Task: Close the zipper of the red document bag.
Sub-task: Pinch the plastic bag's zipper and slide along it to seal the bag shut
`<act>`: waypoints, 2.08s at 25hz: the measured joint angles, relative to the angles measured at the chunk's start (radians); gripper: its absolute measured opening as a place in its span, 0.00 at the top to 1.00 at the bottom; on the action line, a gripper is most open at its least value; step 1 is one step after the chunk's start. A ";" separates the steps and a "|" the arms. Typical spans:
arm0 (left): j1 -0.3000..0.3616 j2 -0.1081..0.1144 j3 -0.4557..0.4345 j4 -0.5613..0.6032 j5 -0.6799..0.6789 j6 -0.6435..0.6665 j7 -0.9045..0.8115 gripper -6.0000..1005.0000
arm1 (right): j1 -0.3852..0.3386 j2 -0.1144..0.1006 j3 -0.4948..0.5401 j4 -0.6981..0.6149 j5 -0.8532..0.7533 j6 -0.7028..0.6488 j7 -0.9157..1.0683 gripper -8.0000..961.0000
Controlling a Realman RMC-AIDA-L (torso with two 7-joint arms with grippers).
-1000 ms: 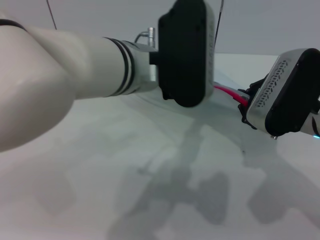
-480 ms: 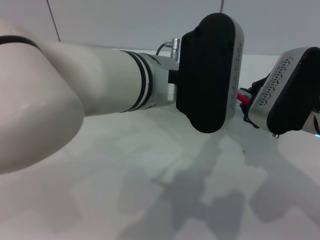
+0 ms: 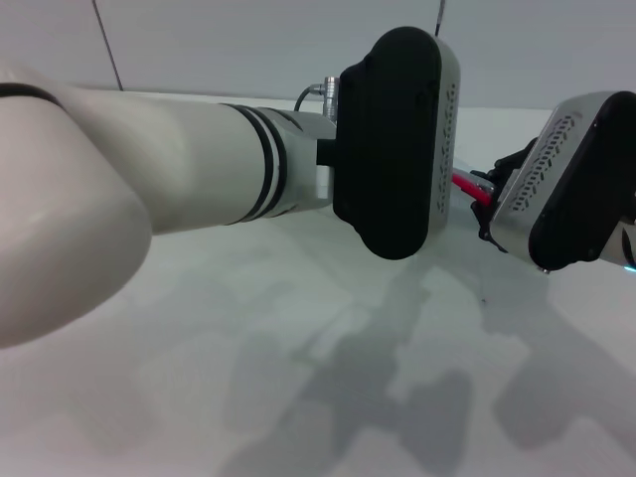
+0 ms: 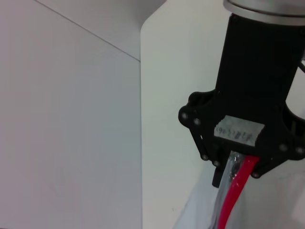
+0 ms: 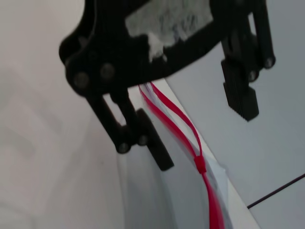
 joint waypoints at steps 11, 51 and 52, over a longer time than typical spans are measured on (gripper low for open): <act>0.010 -0.002 0.006 -0.015 0.003 -0.039 0.019 0.35 | -0.025 0.001 -0.012 -0.041 0.000 -0.001 -0.009 0.94; 0.025 -0.004 0.009 -0.066 0.015 -0.108 0.026 0.51 | -0.051 0.001 -0.028 -0.088 0.001 -0.001 -0.028 0.94; 0.025 -0.004 0.009 -0.067 0.015 -0.108 0.026 0.52 | -0.051 0.002 -0.029 -0.089 0.001 -0.001 -0.029 0.94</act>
